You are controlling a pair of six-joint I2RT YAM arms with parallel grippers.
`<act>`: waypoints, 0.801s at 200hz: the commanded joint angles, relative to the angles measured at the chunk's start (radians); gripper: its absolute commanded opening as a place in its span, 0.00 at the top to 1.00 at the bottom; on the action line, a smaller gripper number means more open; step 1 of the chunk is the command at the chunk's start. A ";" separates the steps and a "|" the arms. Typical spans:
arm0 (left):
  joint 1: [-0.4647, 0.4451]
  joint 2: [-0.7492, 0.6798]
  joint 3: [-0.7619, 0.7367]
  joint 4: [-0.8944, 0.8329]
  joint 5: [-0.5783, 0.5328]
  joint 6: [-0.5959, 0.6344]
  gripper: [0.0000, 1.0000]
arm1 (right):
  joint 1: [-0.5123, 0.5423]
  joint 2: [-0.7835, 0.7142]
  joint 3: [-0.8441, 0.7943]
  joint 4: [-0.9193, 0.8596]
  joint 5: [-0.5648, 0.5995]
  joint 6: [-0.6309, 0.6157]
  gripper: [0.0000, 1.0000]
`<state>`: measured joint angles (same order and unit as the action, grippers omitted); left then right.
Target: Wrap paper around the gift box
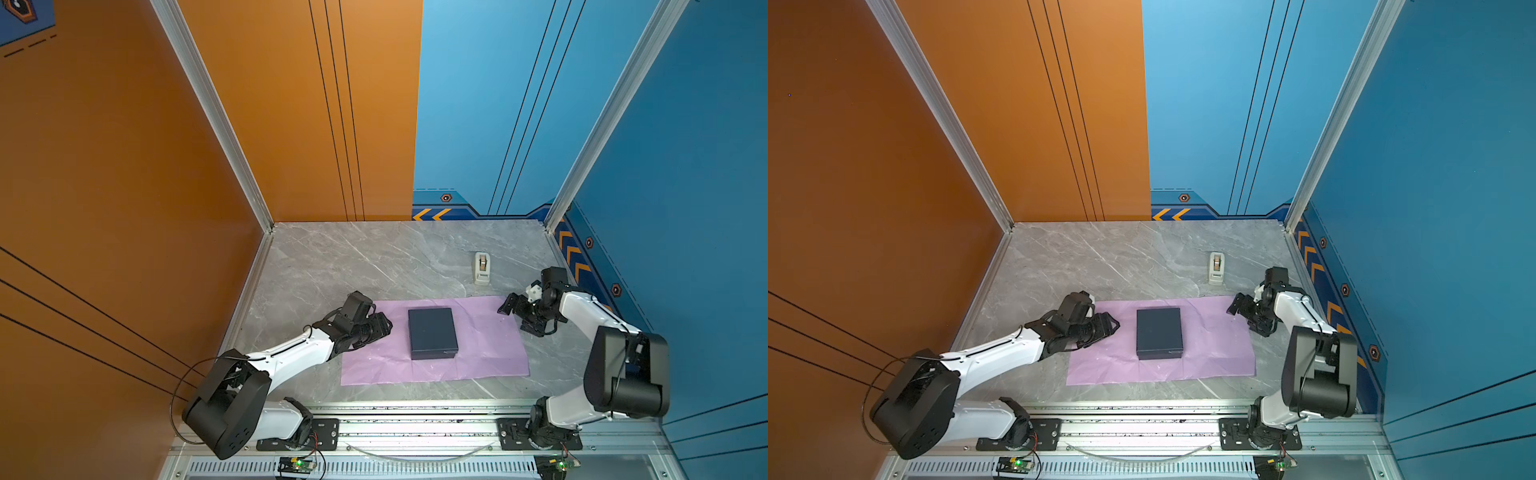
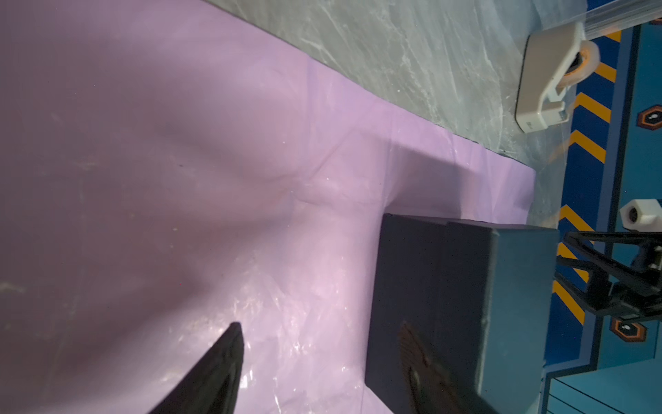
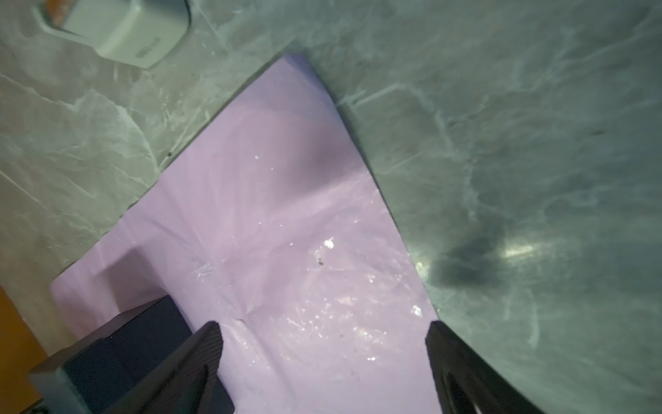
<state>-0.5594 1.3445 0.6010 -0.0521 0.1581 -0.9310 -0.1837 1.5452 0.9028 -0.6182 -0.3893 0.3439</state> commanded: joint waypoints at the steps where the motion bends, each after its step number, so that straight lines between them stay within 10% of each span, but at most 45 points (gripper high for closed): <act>1: 0.017 0.030 -0.021 0.014 -0.012 0.023 0.30 | 0.000 0.058 0.049 -0.038 0.037 -0.073 0.09; 160: 0.137 0.189 -0.025 0.022 -0.024 0.104 0.33 | 0.044 0.220 0.099 0.000 -0.382 -0.167 0.16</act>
<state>-0.4553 1.4757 0.5980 0.0788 0.1806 -0.8734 -0.1543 1.7496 1.0153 -0.6289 -0.6537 0.1982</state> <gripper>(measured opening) 0.674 0.839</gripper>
